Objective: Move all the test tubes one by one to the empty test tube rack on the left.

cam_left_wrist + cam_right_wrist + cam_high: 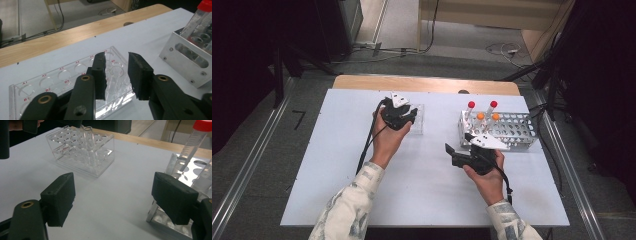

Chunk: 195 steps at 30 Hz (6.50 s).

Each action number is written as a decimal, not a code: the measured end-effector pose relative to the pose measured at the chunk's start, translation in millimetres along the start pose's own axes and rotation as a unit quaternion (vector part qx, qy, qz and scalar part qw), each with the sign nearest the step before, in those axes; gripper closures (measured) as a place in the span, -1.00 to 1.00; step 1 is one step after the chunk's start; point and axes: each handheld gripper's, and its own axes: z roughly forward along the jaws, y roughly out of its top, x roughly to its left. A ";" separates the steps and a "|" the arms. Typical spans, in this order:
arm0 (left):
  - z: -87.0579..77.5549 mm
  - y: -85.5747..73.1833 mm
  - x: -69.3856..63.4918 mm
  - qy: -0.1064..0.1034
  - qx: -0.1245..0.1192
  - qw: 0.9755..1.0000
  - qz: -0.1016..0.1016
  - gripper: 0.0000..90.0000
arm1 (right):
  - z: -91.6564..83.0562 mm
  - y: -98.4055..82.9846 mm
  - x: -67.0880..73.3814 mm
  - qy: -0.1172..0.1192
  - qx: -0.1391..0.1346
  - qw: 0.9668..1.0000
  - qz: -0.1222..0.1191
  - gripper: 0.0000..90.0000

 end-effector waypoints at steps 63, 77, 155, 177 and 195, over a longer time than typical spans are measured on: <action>-83.7 -61.4 28.0 -0.023 -0.008 0.998 -0.063 -0.59 | 1.3 2.1 -102.9 -0.177 -0.007 0.983 0.053 0.34; -82.9 -63.1 30.0 -0.019 -0.007 0.998 -0.067 -0.58 | 4.9 2.3 -104.6 -0.161 -0.002 0.985 0.061 0.59; -53.5 -21.3 -38.6 -0.107 -0.027 0.994 0.005 0.18 | 51.9 22.0 64.2 0.045 -0.007 0.998 -0.047 0.59; -51.7 -21.2 -41.0 -0.113 -0.017 0.993 0.026 0.57 | 46.6 26.0 61.6 0.064 -0.010 0.997 -0.036 0.26; -63.1 1.3 -15.6 -0.082 -0.037 0.996 0.005 0.58 | 3.8 21.4 22.8 0.037 -0.011 0.999 -0.021 -0.47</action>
